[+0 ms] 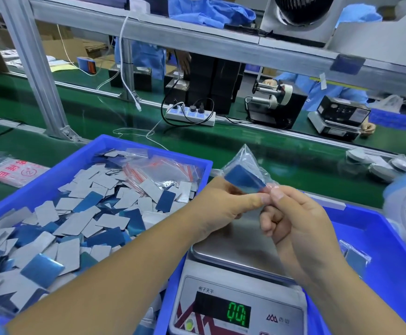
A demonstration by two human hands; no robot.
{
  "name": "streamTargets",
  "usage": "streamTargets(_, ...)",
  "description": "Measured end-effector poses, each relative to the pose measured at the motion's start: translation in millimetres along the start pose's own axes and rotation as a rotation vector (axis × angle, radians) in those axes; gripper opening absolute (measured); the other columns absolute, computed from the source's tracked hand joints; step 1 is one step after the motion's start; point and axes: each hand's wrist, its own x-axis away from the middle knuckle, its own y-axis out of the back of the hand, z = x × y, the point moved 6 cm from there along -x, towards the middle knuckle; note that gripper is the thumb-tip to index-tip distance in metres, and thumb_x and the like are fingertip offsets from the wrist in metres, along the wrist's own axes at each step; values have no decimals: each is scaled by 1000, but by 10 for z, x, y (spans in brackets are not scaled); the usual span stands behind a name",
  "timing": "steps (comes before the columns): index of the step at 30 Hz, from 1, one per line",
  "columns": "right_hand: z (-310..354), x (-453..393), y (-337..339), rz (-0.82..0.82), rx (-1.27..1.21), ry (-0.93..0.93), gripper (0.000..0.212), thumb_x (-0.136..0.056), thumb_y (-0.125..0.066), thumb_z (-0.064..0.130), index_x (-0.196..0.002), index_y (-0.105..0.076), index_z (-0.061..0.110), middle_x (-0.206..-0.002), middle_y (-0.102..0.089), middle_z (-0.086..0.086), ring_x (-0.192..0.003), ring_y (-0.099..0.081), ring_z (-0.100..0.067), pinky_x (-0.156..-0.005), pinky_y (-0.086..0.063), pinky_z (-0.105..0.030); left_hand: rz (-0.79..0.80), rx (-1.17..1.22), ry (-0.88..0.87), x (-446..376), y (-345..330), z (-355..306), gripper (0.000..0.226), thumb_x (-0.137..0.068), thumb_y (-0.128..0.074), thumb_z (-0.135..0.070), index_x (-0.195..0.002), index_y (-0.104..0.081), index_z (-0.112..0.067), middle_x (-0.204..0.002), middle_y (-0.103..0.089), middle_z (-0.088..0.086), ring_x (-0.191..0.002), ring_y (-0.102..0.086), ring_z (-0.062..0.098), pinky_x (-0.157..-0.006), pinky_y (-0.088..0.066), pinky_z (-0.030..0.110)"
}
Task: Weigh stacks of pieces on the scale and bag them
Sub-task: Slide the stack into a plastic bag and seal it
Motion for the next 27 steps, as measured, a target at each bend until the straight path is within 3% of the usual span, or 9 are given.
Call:
streamTargets(2,13,-29,75,-74,70,19,8,-76,-69,25,-72,-72,19,-61,-58,-4,-46,-49,-15,-43,-41,-22,151,17,-42,25,-74,-38,10,-82,-75,-16,-92,-74,-16,-80,-66,6,-75,-59,17,-71,-49,24)
streamTargets(4,34,-55,159,-126,165,68,12,-82,-70,19,-70,-70,21,-57,-56,-5,-46,-48,-16,-44,-41,-22,226,30,-39,45,-89,-68,16,-84,-73,-14,-100,-73,-11,-94,-72,6,-90,-66,14,-82,-51,24)
streamTargets(6,81,-71,223,-154,293,144,21,-88,-69,11,-71,-70,23,-58,-57,-5,-46,-47,-16,-45,-41,-23,114,83,38,15,28,-48,26,-81,-75,-20,-108,-74,-22,-105,-74,-2,-96,-66,10,-83,-49,23)
streamTargets(9,153,-75,246,-143,451,226,16,-83,-75,12,-71,-69,21,-57,-58,1,-48,-45,-13,-45,-40,-21,27,17,40,-31,144,-4,31,-85,-74,-6,-113,-72,-20,-100,-76,-5,-95,-69,7,-84,-51,20)
streamTargets(14,210,-63,206,-102,728,293,20,-75,-82,13,-72,-66,23,-60,-60,3,-53,-46,-5,-49,-38,-15,-8,-257,-29,-24,176,-16,24,-84,-76,0,-90,-74,-23,-85,-75,-10,-85,-69,3,-78,-52,16)
streamTargets(20,226,-52,253,-110,655,301,25,-81,-76,7,-83,-66,30,-64,-56,11,-57,-45,-8,-54,-38,-14,-8,-226,-42,-29,222,-7,22,-85,-74,-3,-86,-75,-25,-83,-73,-5,-79,-67,7,-71,-51,18)
streamTargets(24,133,-91,265,-85,544,177,23,-84,-71,2,-88,-67,24,-77,-64,12,-64,-54,-9,-59,-45,-19,8,-100,18,-26,234,34,14,-80,-73,-5,-86,-73,-17,-92,-68,12,-87,-62,23,-82,-51,41)
streamTargets(27,124,-98,262,-97,519,176,20,-84,-71,-2,-89,-67,17,-76,-66,10,-67,-58,-8,-61,-48,-20,-4,-15,56,-17,212,11,7,-77,-71,-16,-76,-74,-23,-100,-68,25,-87,-63,27,-82,-54,43)
